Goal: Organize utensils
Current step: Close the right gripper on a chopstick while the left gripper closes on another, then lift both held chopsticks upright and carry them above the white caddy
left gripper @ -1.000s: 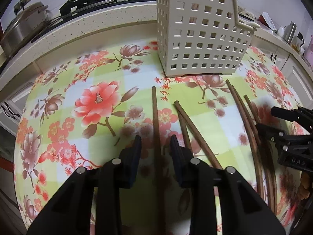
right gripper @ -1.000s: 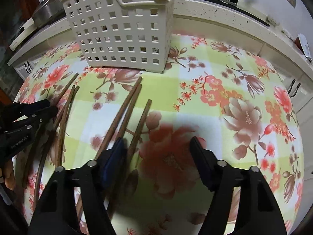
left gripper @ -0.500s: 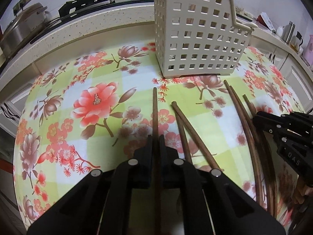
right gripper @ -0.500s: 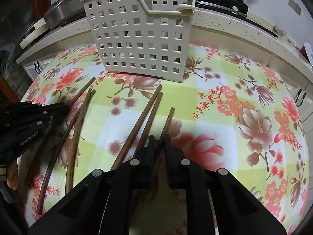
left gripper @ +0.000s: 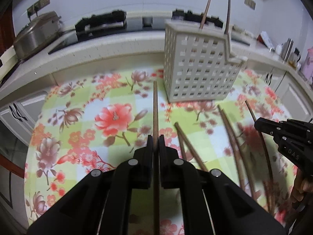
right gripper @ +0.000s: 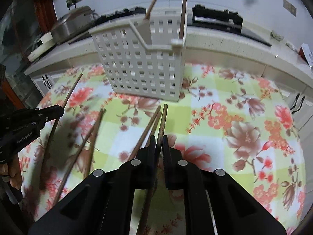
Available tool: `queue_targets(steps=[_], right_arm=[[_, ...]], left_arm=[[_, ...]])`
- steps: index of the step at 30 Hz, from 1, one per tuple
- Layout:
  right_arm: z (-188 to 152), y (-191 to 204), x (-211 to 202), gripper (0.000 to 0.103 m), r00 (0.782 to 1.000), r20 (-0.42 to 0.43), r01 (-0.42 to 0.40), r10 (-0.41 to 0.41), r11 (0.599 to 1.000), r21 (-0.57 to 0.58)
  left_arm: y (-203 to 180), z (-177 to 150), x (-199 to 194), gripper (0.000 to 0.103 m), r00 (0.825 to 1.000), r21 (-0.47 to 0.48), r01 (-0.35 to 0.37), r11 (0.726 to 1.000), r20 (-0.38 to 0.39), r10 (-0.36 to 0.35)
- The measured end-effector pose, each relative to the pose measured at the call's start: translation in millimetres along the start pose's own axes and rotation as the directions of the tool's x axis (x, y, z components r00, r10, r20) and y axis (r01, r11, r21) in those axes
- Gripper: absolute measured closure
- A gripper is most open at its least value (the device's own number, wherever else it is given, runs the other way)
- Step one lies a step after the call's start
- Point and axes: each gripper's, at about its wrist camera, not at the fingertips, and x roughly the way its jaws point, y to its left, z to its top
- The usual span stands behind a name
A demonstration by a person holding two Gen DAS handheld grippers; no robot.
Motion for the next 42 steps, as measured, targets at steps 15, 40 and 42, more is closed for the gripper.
queue_targets(steps=[15,40,42], right_arm=[[15,-3,-96,0.095,0.966,0.260,-0.003,0.002,1.000,0.002],[119,-12,-167,0.095,0.892,0.452,0.018,0.001,0.999,-0.037],[128,-12,-171,0.095,0.887,0.462,0.016,0.006,0.999,-0.042]], left_arm=[[-12,22,-103,0.097,0.946,-0.026,0.007,1.000,0.325,0.002],[-27,135,-145,0.097,0.879,0.018,0.072,0.997,0.470,-0.072],[-28,148,-146,0.097,0.873,0.023,0.078,0.997,0.481,-0.079]])
